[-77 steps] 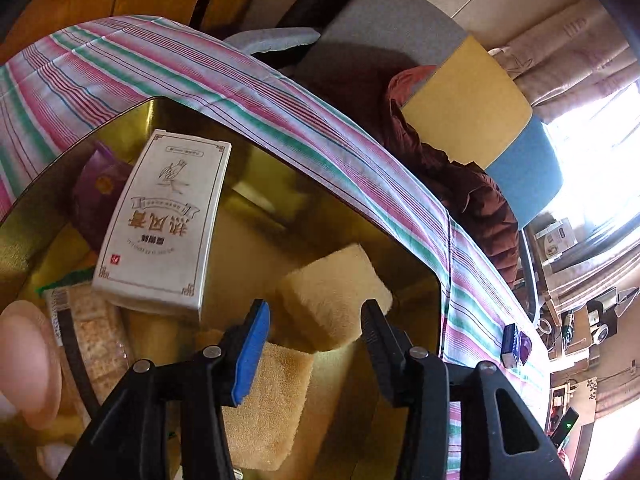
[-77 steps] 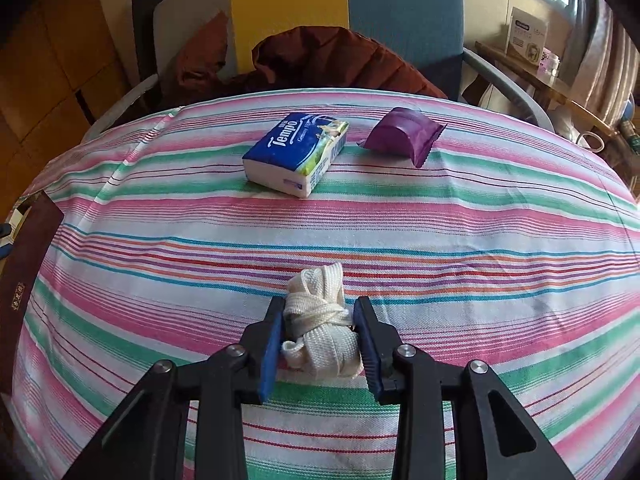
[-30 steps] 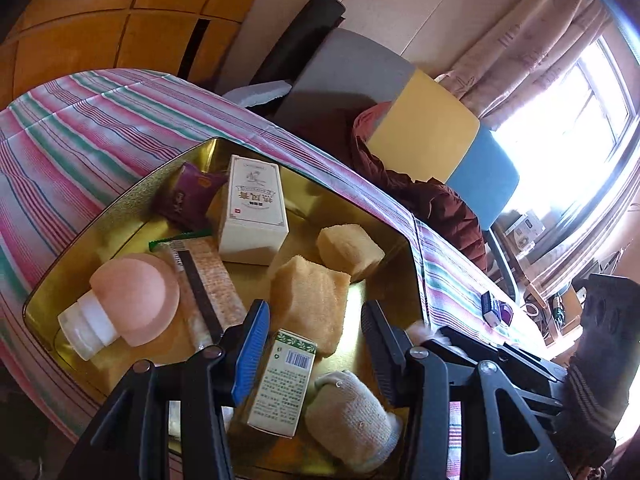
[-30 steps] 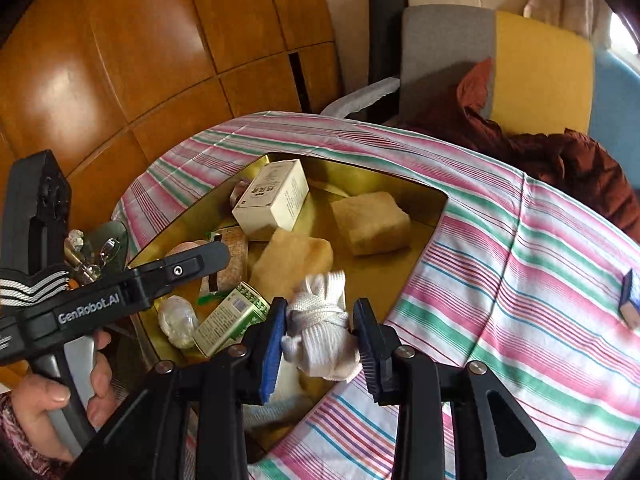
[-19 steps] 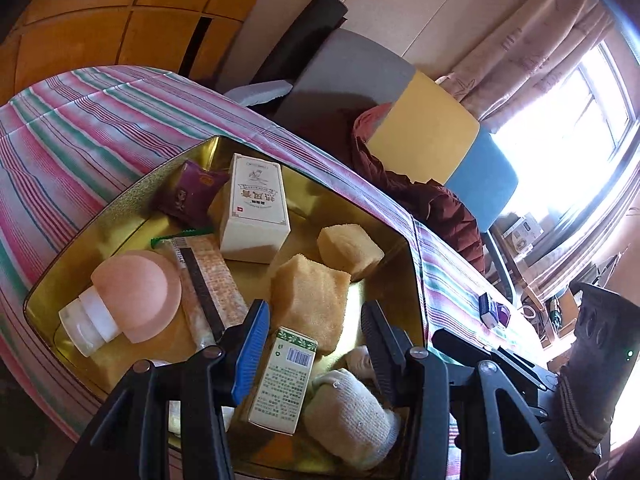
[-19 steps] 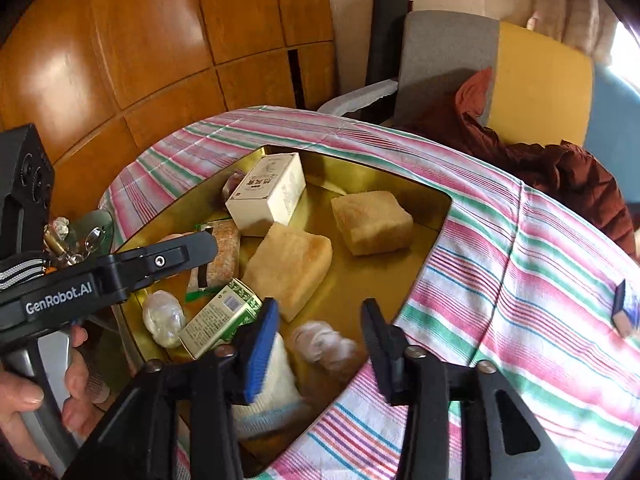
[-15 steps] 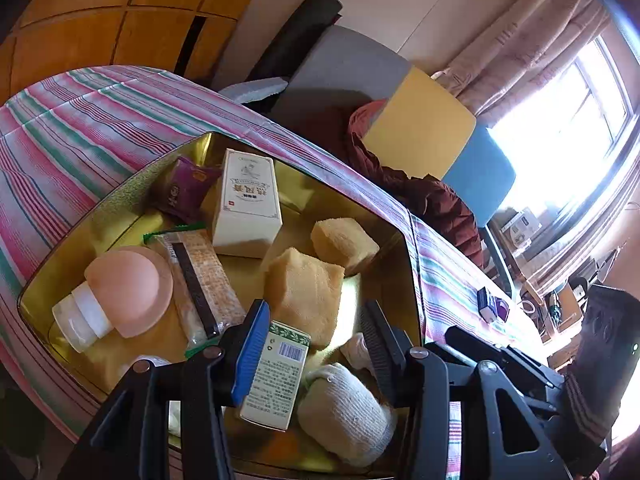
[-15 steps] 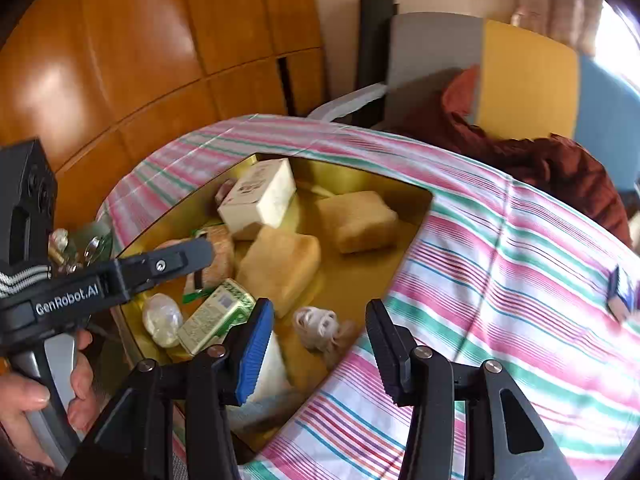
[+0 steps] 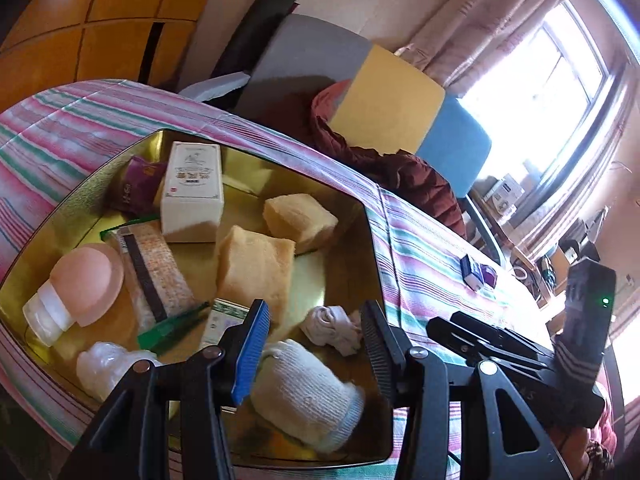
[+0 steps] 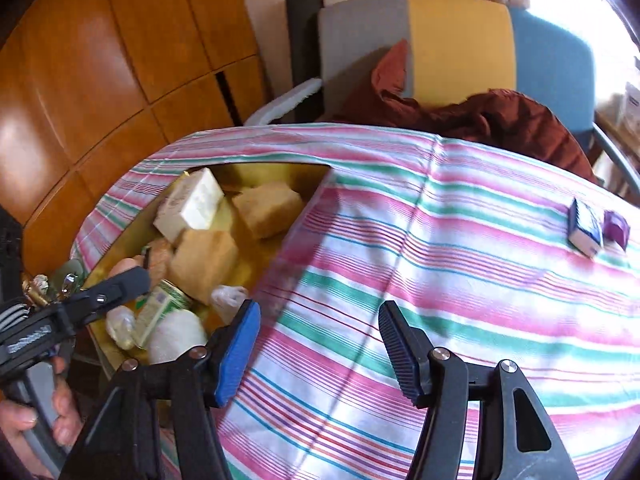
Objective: Organize objects
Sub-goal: 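Move both tools back to the tissue pack and purple packet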
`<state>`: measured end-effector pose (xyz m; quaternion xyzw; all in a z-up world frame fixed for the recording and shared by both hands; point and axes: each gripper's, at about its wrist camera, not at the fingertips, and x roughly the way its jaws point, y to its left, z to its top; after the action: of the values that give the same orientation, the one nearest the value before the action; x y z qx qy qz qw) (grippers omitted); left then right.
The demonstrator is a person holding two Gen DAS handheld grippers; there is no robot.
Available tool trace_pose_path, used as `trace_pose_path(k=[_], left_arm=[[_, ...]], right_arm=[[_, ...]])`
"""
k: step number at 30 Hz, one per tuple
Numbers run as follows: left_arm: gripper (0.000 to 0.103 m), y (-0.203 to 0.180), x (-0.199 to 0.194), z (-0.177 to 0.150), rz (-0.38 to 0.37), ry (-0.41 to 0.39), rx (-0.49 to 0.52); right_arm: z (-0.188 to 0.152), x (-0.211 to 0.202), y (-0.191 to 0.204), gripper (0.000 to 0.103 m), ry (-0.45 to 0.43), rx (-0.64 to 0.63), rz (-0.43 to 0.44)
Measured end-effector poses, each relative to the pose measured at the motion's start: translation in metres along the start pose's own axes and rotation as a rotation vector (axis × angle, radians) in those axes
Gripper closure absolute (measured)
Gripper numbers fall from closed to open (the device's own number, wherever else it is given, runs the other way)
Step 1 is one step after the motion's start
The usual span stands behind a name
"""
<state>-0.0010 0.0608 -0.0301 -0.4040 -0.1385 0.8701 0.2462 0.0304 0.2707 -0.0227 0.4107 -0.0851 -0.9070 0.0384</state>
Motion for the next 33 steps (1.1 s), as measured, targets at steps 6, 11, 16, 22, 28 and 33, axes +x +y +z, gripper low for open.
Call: trace_pose_path(k=[6, 11, 16, 22, 28, 33], left_arm=[[0.055, -0.029, 0.001, -0.008, -0.050, 0.020, 0.080], [0.055, -0.057, 0.005, -0.018, -0.077, 0.054, 0.161], [0.054, -0.082, 0.015, -0.028, -0.091, 0.108, 0.237], [0.047, -0.117, 0.028, -0.044, -0.116, 0.174, 0.339], [0.047, -0.142, 0.047, -0.059, -0.140, 0.248, 0.395], [0.047, -0.154, 0.056, -0.065, -0.136, 0.274, 0.423]], right_arm=[[-0.013, 0.001, -0.029, 0.038, 0.021, 0.034, -0.049], [-0.021, -0.001, -0.066, 0.034, 0.027, 0.093, -0.106], [-0.026, -0.005, -0.112, 0.034, 0.032, 0.168, -0.179], [-0.030, -0.009, -0.179, 0.034, 0.035, 0.257, -0.347], [-0.010, -0.018, -0.261, 0.034, -0.034, 0.382, -0.464], [0.029, -0.025, -0.314, 0.031, -0.109, 0.437, -0.517]])
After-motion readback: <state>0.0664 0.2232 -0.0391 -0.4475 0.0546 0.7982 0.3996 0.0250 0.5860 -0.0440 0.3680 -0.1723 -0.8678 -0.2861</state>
